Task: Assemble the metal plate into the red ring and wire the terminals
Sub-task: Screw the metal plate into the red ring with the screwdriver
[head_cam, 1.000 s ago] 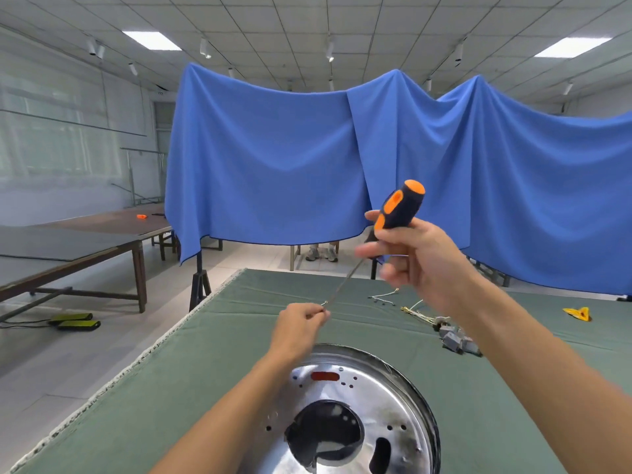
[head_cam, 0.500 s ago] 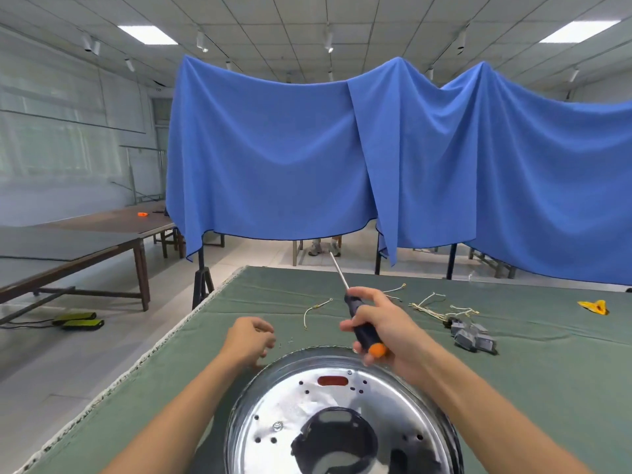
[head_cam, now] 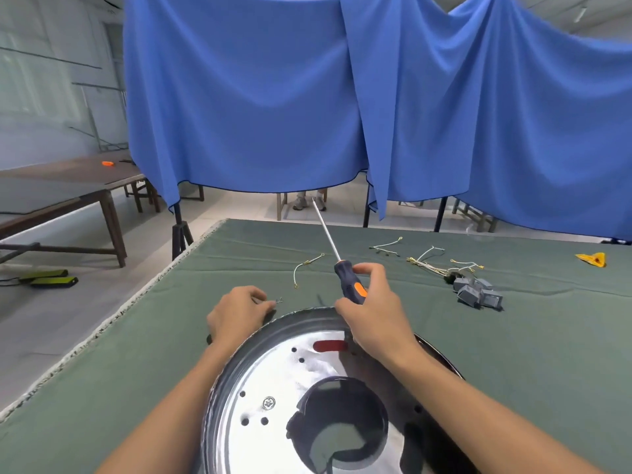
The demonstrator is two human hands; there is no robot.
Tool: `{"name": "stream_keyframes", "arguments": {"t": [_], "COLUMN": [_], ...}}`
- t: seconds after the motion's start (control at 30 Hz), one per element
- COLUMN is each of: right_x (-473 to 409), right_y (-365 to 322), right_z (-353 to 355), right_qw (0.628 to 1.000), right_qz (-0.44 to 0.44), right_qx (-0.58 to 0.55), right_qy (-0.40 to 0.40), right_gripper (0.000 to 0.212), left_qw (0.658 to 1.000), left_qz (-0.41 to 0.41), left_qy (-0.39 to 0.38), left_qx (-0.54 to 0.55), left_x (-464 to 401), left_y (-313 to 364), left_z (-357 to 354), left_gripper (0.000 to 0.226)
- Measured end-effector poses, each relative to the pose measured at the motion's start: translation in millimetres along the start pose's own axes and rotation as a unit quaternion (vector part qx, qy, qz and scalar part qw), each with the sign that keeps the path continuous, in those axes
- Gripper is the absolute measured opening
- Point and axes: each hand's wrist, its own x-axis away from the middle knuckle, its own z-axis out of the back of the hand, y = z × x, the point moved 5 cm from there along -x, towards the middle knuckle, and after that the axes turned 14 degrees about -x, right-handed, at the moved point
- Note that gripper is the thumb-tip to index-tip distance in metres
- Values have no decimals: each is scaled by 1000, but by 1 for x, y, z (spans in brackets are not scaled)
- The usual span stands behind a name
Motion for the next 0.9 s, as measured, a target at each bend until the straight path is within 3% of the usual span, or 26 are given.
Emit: {"name": "stream_keyframes", "arguments": {"t": [0.17,0.23,0.3,0.43,0.5,0.63,0.77,0.9], "right_x": [0,0,0,1,4,11,16,15], "right_y": [2,3,1,-3,-5,-9,-15,-11], "right_z": [0,1,1,2,1,-4,-11,-11], "right_qw": [1000,1000,1000,999,998,992,986,986], "right_qz": [6,8,13,30,46,83,95,75], "right_qx": [-8,-11,-15,-29,-29,54,92,77], "right_qy": [-4,-5,-2,4,-17,-79,-104,-129], "right_gripper": [37,38,36,27,29,40,42,45], "left_qw": [1000,975,891,739,662,576,537,539], "left_qz": [-11,8,58,113,133,170,222,224], "left_qy": [25,14,4,-73,-110,-141,-109,-92], "left_qx": [-1,221,449,661,729,787,806,807], "left_x": [-1,-1,1,9,14,18,13,9], "left_y": [5,5,1,3,2,-6,-22,-26], "left_z": [-3,1,13,36,41,37,28,27], "left_gripper": [10,17,17,11,13,17,22,15]}}
